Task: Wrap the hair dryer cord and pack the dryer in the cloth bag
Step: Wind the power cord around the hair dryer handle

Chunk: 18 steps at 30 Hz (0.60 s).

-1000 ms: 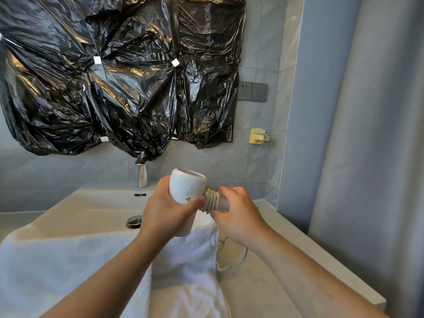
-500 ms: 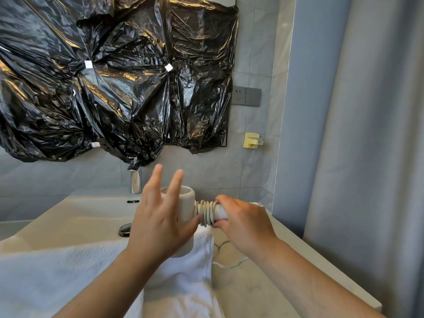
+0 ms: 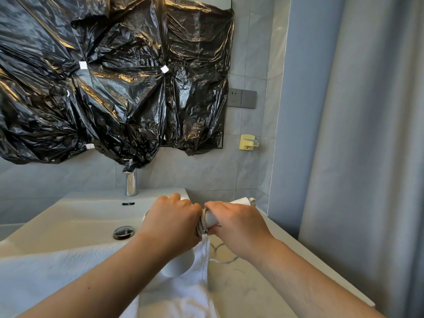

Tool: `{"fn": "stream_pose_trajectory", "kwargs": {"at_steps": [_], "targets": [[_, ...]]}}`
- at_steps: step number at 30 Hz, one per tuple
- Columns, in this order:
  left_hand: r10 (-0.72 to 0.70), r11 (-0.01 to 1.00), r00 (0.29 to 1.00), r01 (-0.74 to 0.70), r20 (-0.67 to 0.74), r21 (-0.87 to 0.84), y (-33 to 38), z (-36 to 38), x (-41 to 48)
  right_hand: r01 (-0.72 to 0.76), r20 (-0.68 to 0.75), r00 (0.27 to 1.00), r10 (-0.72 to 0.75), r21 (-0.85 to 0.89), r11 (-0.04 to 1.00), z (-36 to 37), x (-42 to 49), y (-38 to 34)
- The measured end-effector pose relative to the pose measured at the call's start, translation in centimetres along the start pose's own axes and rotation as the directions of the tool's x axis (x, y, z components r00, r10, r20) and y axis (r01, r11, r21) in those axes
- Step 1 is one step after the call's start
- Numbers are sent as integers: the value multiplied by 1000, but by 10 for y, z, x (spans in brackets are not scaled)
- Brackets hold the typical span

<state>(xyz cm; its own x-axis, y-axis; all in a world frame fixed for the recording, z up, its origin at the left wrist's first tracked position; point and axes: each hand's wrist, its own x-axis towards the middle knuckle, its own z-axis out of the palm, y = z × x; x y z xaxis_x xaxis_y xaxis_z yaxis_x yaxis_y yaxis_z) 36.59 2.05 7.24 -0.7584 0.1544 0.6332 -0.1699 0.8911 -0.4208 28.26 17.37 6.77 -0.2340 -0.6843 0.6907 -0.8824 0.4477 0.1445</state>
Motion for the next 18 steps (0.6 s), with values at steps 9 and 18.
{"fn": "stream_pose_trajectory", "kwargs": {"at_steps": [9,18], "targets": [[-146,987,989,144,-36,-70,8,10,5,-308,153,951,268,437,845,-12,13,-17],[-427,777,863,503,270,-380,-18,-15,9,-401,186,829,527,855,330,-7,-6,-20]]}}
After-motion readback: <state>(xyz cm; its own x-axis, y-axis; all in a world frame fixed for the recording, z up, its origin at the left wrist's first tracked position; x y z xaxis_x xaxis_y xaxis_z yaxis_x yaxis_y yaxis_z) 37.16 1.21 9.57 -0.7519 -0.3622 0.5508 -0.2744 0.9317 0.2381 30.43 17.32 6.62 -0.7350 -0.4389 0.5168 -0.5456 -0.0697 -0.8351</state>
